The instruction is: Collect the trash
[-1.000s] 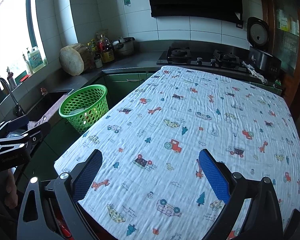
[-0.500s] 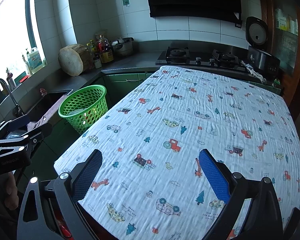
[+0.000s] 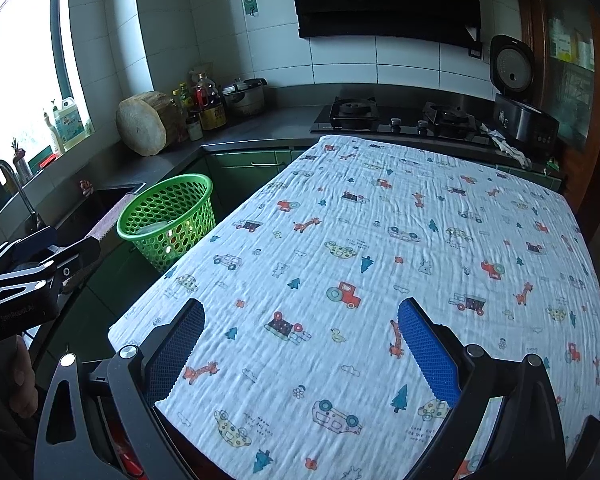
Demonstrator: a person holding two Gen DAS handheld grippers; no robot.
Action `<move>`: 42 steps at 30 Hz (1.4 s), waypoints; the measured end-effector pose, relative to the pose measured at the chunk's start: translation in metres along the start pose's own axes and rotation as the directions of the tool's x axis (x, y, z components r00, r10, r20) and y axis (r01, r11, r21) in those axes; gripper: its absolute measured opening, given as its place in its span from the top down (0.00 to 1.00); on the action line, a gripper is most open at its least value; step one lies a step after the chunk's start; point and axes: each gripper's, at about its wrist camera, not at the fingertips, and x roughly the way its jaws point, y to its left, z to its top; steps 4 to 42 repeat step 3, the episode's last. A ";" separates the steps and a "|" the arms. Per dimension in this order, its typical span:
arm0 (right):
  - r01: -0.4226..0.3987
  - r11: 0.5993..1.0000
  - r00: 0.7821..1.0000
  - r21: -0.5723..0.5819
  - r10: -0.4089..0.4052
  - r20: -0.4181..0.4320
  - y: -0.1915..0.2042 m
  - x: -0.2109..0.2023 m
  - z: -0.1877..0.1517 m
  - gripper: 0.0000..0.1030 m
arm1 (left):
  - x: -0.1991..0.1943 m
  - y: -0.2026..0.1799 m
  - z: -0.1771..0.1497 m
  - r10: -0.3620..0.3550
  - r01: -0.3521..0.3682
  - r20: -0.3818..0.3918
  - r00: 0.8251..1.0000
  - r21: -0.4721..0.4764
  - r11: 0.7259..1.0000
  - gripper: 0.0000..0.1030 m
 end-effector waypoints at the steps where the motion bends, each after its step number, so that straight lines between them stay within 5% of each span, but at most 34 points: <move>1: 0.001 1.000 1.000 -0.001 -0.001 0.001 0.000 0.000 0.000 0.09 | 0.000 -0.001 0.000 -0.001 0.001 0.001 1.000 0.001 1.000 0.05; 42: 0.002 1.000 1.000 0.000 -0.002 0.004 0.000 0.000 0.001 0.09 | 0.000 -0.002 -0.001 -0.004 0.004 0.003 1.000 0.006 1.000 0.05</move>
